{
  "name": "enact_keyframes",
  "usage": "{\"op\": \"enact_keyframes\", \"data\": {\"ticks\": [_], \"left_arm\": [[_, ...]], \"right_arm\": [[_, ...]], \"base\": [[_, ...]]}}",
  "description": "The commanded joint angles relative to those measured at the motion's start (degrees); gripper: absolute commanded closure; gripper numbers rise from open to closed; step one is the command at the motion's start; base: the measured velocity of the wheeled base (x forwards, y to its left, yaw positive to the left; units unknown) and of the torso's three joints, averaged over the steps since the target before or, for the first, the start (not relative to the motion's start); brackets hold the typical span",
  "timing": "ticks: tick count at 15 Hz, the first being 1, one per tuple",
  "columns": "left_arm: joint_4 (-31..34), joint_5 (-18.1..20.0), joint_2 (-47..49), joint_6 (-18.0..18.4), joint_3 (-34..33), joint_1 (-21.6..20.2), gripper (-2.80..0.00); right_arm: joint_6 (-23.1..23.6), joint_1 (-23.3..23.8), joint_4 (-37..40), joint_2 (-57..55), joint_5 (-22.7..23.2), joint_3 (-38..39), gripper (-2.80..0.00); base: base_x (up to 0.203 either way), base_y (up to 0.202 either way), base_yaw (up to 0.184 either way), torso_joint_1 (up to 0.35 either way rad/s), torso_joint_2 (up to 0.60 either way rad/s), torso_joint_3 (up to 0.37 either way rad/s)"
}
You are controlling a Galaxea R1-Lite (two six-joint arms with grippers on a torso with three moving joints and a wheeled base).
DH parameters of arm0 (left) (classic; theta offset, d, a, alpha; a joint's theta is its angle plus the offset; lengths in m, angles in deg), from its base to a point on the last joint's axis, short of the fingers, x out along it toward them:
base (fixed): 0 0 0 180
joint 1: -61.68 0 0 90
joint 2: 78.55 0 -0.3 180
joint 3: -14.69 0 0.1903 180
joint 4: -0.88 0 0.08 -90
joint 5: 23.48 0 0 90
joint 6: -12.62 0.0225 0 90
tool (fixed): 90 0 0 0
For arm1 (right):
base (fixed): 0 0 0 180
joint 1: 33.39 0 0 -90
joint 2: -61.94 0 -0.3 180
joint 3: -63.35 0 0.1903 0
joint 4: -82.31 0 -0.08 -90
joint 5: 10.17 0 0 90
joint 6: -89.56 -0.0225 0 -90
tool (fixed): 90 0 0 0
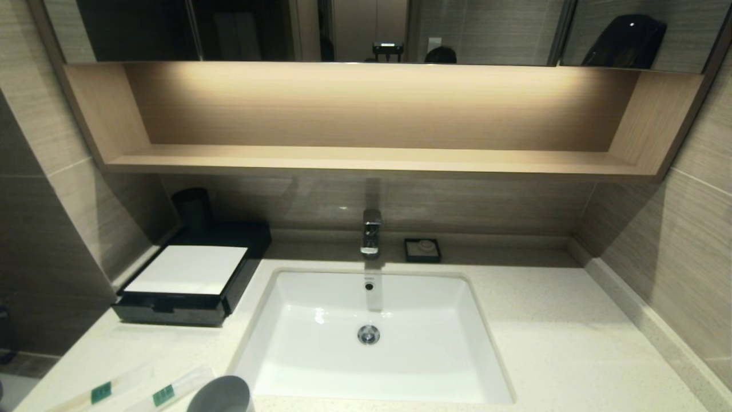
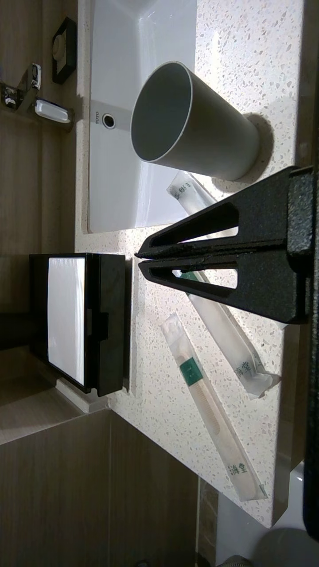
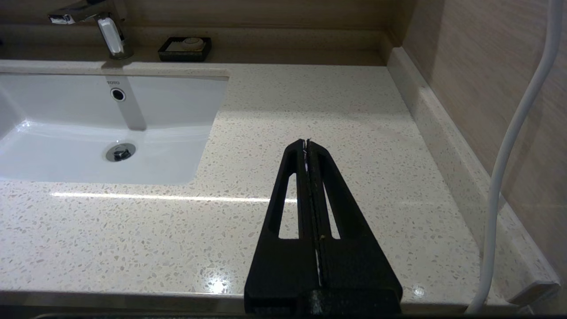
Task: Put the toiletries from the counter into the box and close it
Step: Pick up the cup
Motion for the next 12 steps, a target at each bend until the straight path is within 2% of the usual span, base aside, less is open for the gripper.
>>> {"op": "enact_keyframes", "data": {"ticks": [1, 12], "left_arm": [[-0.03, 0.00, -0.06, 0.04, -0.01, -0.01, 0.00], [-0.03, 0.07, -0.11, 0.13, -0.01, -0.01, 0.00]], "right_arm": [[0.02, 0.00, 0.00, 0.00, -0.02, 0.01, 0.00], [0.02, 0.00, 0.00, 0.09, -0.02, 0.01, 0.00]], "base": [[0.000, 0.000, 0.000, 0.000, 0.00, 0.000], [0.000, 0.000, 0.000, 0.000, 0.00, 0.000]]}}
